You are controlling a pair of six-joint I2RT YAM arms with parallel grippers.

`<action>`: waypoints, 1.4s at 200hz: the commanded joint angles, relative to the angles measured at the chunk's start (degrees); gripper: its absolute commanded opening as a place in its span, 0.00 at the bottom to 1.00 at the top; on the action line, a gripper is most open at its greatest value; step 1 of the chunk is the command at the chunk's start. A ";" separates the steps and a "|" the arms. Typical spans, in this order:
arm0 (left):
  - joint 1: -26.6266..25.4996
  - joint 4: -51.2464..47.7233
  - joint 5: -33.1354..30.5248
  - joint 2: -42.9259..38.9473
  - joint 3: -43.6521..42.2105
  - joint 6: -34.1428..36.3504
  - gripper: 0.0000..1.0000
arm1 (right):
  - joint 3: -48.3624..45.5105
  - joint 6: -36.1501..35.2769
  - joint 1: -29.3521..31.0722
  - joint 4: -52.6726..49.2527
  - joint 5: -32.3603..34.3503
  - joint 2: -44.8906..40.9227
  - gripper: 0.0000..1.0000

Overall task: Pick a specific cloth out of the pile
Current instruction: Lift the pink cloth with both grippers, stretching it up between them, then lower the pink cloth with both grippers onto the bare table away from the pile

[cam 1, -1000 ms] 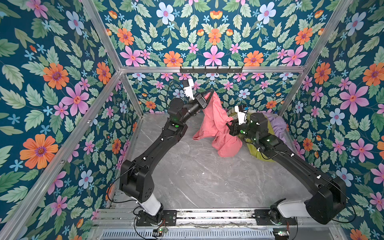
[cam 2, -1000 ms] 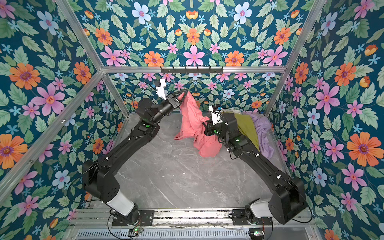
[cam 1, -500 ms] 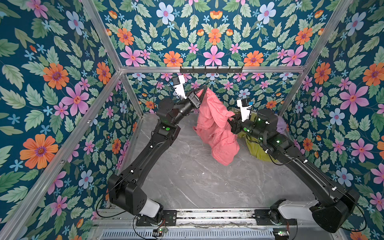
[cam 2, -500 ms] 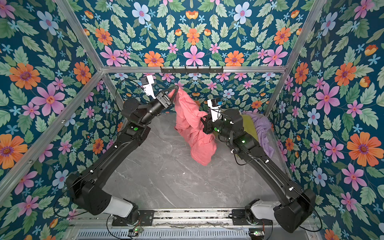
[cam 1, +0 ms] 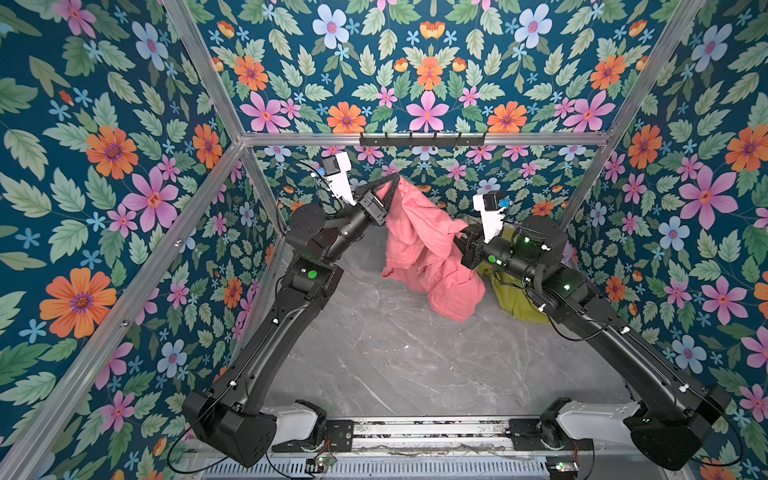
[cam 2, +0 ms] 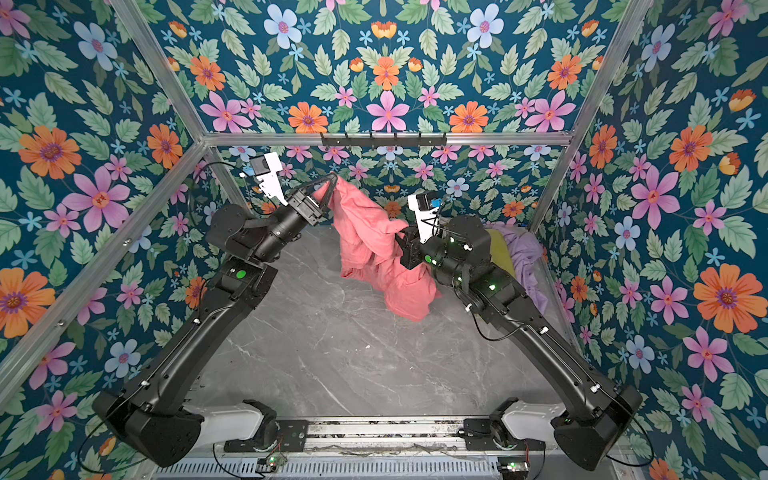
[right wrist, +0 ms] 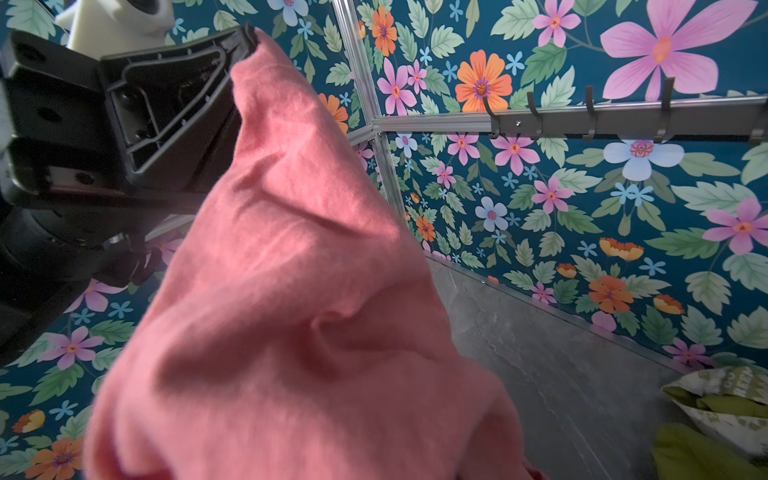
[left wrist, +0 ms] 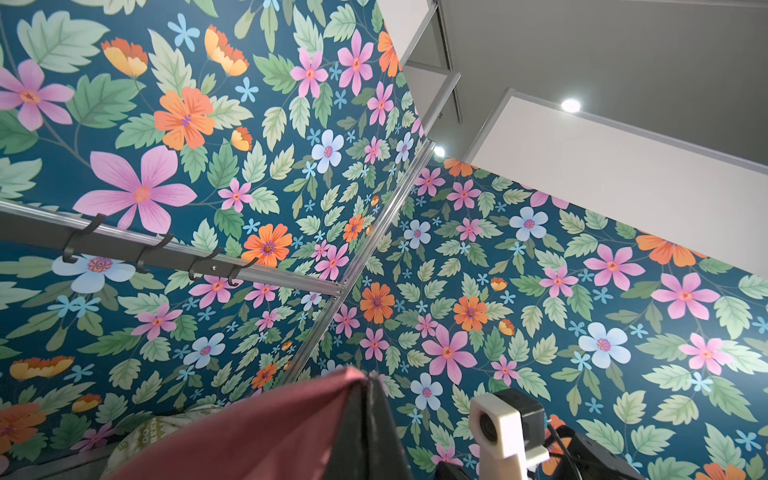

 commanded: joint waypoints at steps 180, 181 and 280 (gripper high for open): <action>-0.03 -14.73 -7.03 -16.66 1.46 7.56 0.00 | 5.04 -4.29 14.81 0.17 3.99 -3.03 0.00; 0.01 -14.77 -7.00 -16.64 1.44 7.56 0.00 | 4.96 -4.26 14.81 0.23 4.20 -3.02 0.00; 0.28 -17.30 -14.17 -7.82 -3.56 14.30 0.00 | -2.04 2.97 3.83 3.45 4.23 2.39 0.00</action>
